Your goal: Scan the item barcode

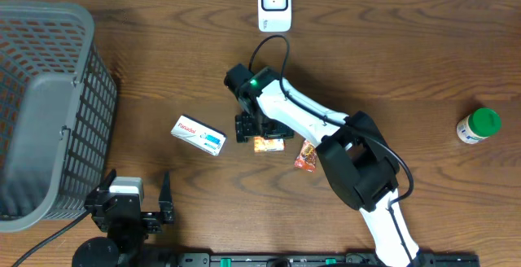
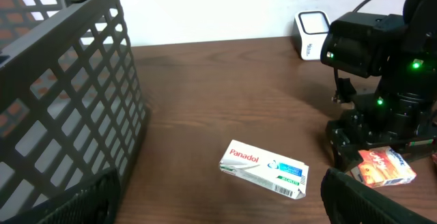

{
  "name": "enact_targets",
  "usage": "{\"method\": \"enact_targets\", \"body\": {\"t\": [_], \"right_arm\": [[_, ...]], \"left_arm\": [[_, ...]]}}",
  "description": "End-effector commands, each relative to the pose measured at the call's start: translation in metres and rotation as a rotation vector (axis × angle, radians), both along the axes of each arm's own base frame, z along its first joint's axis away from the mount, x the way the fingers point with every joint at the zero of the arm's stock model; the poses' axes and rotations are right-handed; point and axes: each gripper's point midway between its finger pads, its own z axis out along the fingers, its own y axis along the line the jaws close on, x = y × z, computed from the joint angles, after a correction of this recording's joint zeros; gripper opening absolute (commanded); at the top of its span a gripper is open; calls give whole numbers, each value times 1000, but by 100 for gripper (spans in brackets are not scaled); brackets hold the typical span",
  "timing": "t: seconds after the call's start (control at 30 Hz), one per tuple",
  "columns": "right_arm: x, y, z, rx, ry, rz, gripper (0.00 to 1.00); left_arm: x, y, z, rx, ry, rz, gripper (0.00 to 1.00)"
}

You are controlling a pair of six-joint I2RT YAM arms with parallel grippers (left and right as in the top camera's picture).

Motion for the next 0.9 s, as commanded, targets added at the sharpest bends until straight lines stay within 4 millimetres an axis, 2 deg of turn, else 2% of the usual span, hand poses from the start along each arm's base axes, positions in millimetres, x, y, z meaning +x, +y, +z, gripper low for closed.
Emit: {"method": "enact_targets", "body": {"t": [0.0, 0.07, 0.23, 0.53, 0.7, 0.87], "right_arm": [[-18, -26, -46, -144, 57, -4, 93], [-17, -26, -46, -144, 57, -6, 91], [-18, -27, -46, -146, 59, -6, 73], [-22, -26, -41, -133, 99, -15, 70], [-28, -21, -20, -97, 176, -28, 64], [-30, -14, 14, -52, 253, -25, 66]], "left_arm": [[0, 0, 0, -3, -5, 3, 93], [0, 0, 0, -3, -5, 3, 93], [0, 0, 0, -3, -5, 3, 93], [0, 0, 0, -3, -5, 3, 93], [0, 0, 0, -3, -5, 3, 93], [0, 0, 0, -3, -5, 3, 93]]}}
